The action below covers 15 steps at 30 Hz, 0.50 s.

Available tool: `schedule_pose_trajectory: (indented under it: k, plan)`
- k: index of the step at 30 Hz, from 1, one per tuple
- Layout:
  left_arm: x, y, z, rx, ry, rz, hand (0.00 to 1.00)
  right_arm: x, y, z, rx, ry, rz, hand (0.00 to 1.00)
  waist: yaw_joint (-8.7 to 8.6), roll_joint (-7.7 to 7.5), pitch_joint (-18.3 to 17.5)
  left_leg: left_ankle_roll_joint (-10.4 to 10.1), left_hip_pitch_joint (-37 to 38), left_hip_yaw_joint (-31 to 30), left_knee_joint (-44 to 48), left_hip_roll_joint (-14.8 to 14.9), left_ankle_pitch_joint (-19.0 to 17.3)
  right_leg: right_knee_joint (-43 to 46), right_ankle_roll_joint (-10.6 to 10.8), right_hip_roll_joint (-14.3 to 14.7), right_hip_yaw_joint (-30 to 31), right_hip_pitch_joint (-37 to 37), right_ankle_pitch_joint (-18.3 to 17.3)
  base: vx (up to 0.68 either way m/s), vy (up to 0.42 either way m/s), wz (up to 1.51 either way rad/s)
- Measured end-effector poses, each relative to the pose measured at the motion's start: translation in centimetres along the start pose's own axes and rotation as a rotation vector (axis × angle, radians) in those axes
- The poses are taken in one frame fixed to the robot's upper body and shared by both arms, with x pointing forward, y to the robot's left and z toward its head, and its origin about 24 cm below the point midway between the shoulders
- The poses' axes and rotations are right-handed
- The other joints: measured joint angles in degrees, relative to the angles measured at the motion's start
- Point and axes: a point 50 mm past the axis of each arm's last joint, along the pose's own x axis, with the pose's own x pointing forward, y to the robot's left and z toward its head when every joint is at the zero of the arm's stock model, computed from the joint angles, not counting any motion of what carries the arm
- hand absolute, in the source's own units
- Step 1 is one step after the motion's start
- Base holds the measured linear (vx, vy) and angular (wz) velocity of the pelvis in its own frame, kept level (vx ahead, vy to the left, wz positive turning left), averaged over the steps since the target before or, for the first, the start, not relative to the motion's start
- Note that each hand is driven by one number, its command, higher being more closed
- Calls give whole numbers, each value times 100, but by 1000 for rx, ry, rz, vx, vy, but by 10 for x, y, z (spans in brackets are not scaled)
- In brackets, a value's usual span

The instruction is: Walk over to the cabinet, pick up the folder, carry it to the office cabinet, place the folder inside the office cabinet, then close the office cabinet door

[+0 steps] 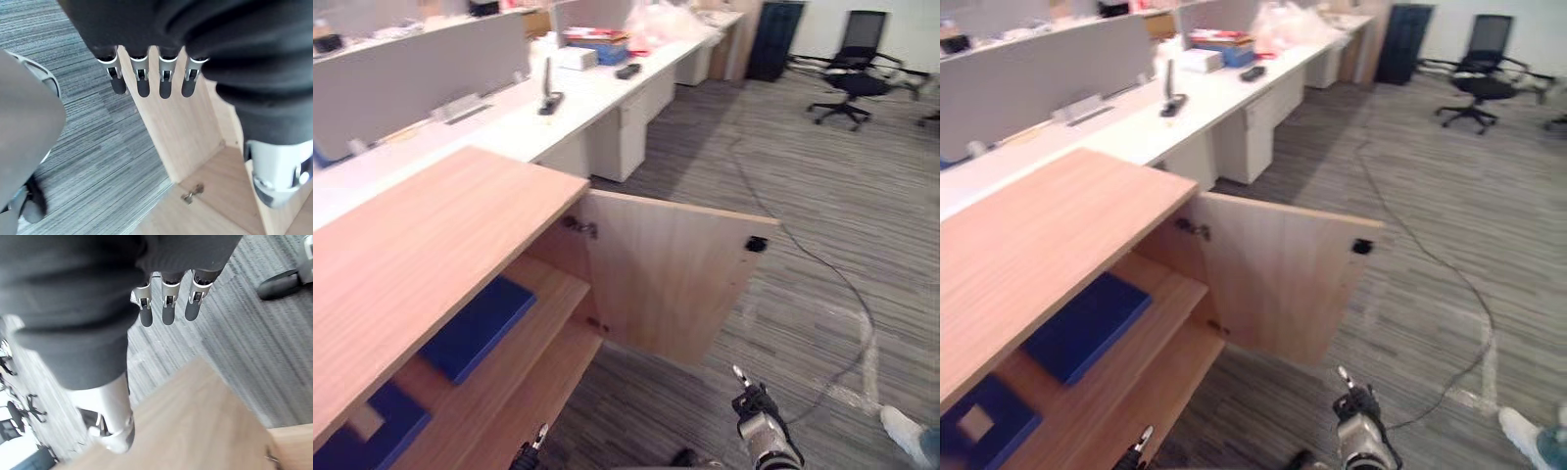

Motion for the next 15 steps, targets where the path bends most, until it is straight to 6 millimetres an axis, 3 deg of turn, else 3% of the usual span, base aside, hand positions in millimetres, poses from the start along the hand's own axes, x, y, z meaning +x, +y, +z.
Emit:
schedule_pose_trajectory:
  k: [2,4,7,8,10,15]
  plan:
    - [2,6,3,42,1,4,0,6,-7,15,-14,-24,-32,0,55,-41,37,-217,122,-76,-327,-25,86,-77,-38,185,131,-65,-78,119,-93,-3]
    - [2,12,4,56,7,22,0,10,-4,25,-29,-36,-38,0,49,-80,71,-138,62,-283,-278,12,307,-603,-62,419,156,150,100,30,-196,-21]
    - [2,8,5,79,3,8,0,13,0,38,-83,-60,-34,0,41,-93,84,-209,-25,-856,-615,-80,270,-987,12,587,208,384,203,-142,-85,-18]
    - [2,7,5,84,0,2,0,14,8,44,-114,-80,-14,0,43,-86,85,-296,-229,-985,-632,-58,361,-1045,32,669,248,387,234,-192,-18,-26]
    - [2,7,7,92,-6,2,0,14,16,49,-172,-101,11,0,1,-60,72,-304,-241,-1001,-640,-51,355,-1091,60,682,271,393,285,-129,3,-10]
    - [3,10,10,127,-12,-2,0,15,43,84,-305,-213,67,0,-14,-4,121,-309,-342,-1058,-716,-162,439,-1612,-7,762,268,462,737,-26,57,4]
